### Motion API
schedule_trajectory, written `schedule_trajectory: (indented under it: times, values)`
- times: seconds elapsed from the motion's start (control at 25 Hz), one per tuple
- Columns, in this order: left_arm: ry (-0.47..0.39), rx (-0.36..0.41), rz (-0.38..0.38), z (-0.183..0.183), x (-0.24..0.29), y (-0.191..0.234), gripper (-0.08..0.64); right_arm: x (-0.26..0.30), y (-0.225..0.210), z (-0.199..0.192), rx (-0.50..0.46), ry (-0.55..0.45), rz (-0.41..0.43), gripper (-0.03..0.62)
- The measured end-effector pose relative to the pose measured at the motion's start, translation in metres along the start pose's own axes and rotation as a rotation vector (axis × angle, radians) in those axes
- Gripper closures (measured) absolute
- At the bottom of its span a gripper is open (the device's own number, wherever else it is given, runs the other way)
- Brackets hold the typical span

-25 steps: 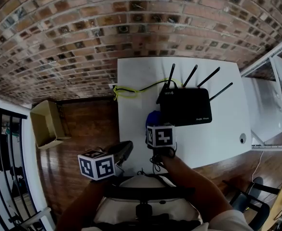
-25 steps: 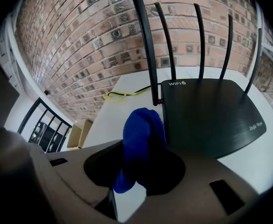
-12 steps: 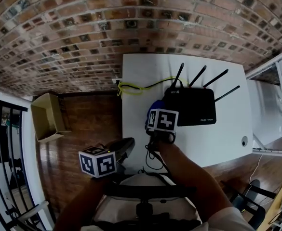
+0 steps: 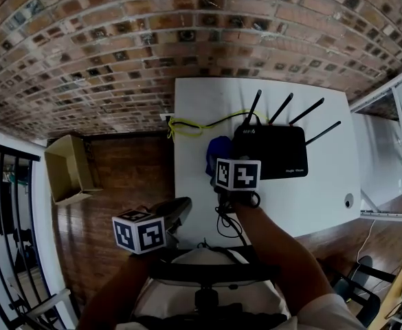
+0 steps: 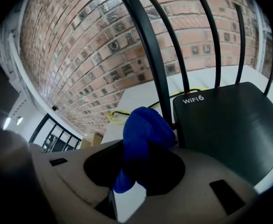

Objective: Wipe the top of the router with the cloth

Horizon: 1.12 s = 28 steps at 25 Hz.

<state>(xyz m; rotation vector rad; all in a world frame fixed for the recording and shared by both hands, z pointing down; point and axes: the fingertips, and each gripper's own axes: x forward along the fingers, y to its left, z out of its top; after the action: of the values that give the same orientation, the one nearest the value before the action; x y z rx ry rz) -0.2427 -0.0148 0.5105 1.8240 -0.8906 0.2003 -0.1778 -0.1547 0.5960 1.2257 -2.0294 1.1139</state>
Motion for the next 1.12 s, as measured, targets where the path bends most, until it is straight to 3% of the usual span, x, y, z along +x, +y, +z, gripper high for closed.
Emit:
schedule_trajectory:
  times: [0.44,0.76,0.92,1.12]
  values:
    - [0.007,0.028,-0.022,-0.005,0.007,-0.018,0.532,-0.056,0.009,0.016,-0.049,-0.138,0.154,0.457]
    - [0.005,0.048,-0.027,-0.011,0.01,-0.032,0.532,-0.109,-0.008,0.016,-0.034,-0.231,0.203,0.457]
    - [0.009,0.044,-0.045,-0.016,0.013,-0.041,0.532,-0.134,-0.022,0.014,0.013,-0.278,0.204,0.457]
    - [0.012,0.044,-0.089,-0.019,0.022,-0.054,0.532,-0.167,-0.049,0.006,0.138,-0.318,0.199,0.453]
